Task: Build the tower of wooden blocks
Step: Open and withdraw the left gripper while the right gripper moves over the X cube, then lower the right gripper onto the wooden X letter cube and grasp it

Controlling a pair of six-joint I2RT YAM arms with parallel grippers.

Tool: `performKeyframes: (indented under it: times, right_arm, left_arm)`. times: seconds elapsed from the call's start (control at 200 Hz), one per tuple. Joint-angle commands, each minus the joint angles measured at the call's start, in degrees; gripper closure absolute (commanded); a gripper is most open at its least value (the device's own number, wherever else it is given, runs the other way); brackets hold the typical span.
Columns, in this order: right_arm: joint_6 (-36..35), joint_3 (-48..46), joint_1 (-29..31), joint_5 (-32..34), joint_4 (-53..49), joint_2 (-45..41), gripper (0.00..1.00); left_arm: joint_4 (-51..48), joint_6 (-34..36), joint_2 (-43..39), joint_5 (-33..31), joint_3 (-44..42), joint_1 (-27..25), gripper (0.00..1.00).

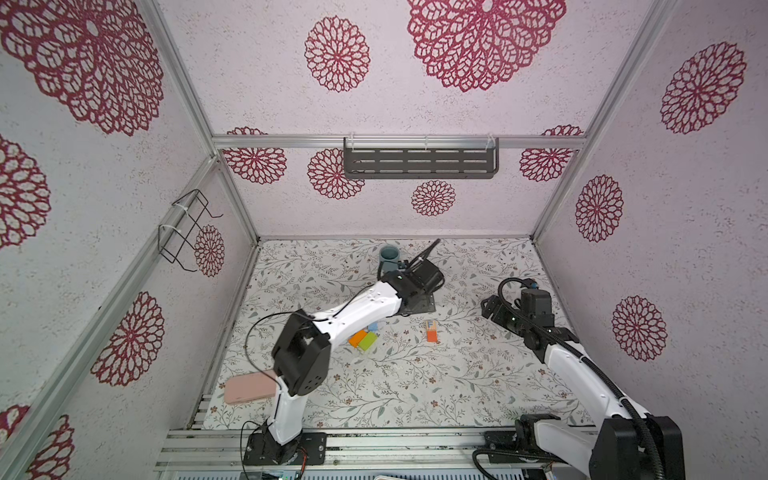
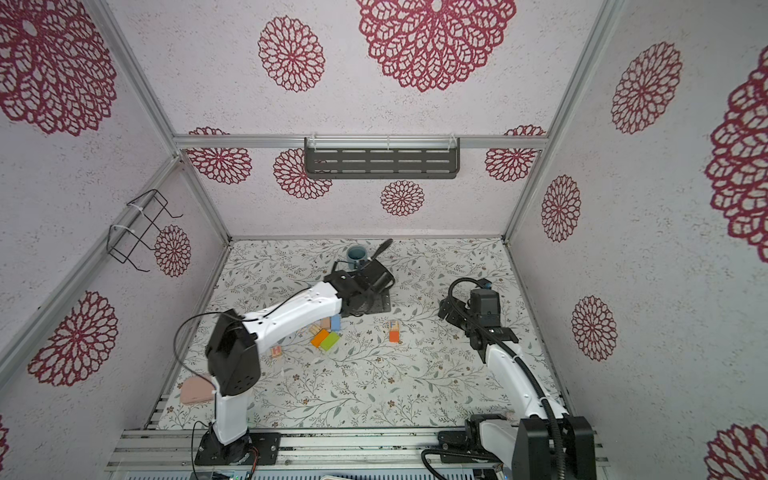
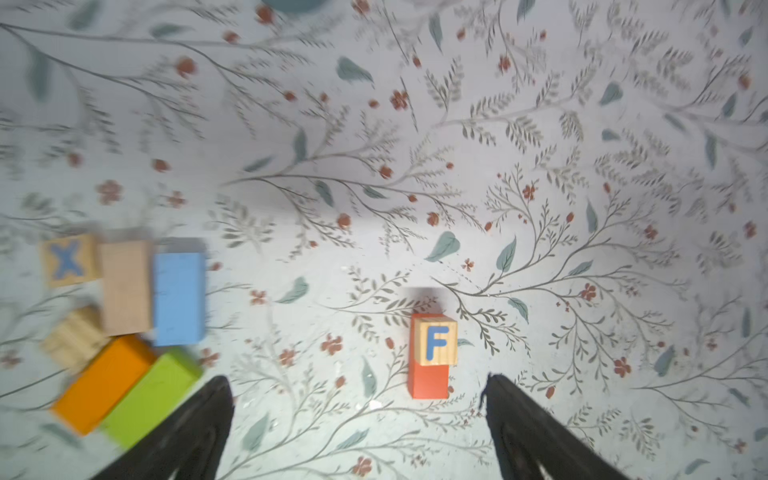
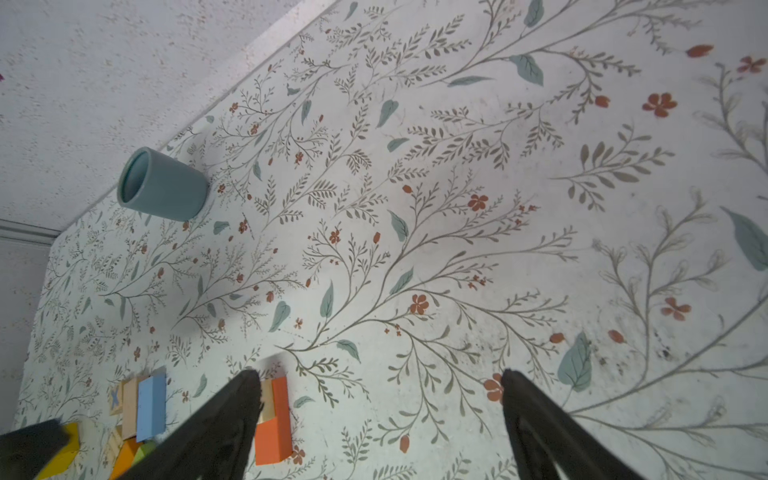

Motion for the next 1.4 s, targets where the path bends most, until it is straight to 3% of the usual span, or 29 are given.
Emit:
performKeyframes:
  times: [0.0,0.175,0.385,0.525,0.926,1.096,1.391]
  right_arm:
    - [-4.48,7.46,6.41,5.3,-8.02,3.72,0.08]
    - [-4.11,18.04,16.49,8.75,-12.4,13.06,0.16]
    - [-3.18,32.24,26.85,14.08,-17.47,26.04,0.17]
    - [-2.78,43.2,32.08,15.73,-20.53,36.13,0.17]
    - [-3.2,77.85,40.91,12.82,-29.34,65.23,0.28]
    - [-2.08,83.27,42.73,10.84,-28.69,70.51,0.35]
    - [-0.59,89.89,45.65,10.82,-28.43,76.47,0.36]
  left_arm:
    - [1.28,1.63,-8.65,-3.68,-6.92,3.56,0.03]
    - [4.64,2.64,-22.93,-2.27,-22.19,10.07,0.03]
    - [5.94,3.46,-38.82,-4.4,-37.8,16.53,0.03]
    - [11.04,2.74,-45.7,1.02,-48.46,23.28,0.03]
    - [18.28,0.23,-54.79,0.48,-62.58,29.35,0.02]
    - [19.62,0.6,-56.89,0.45,-65.77,30.33,0.02]
    - [19.78,1.9,-59.7,0.8,-69.58,32.14,0.02]
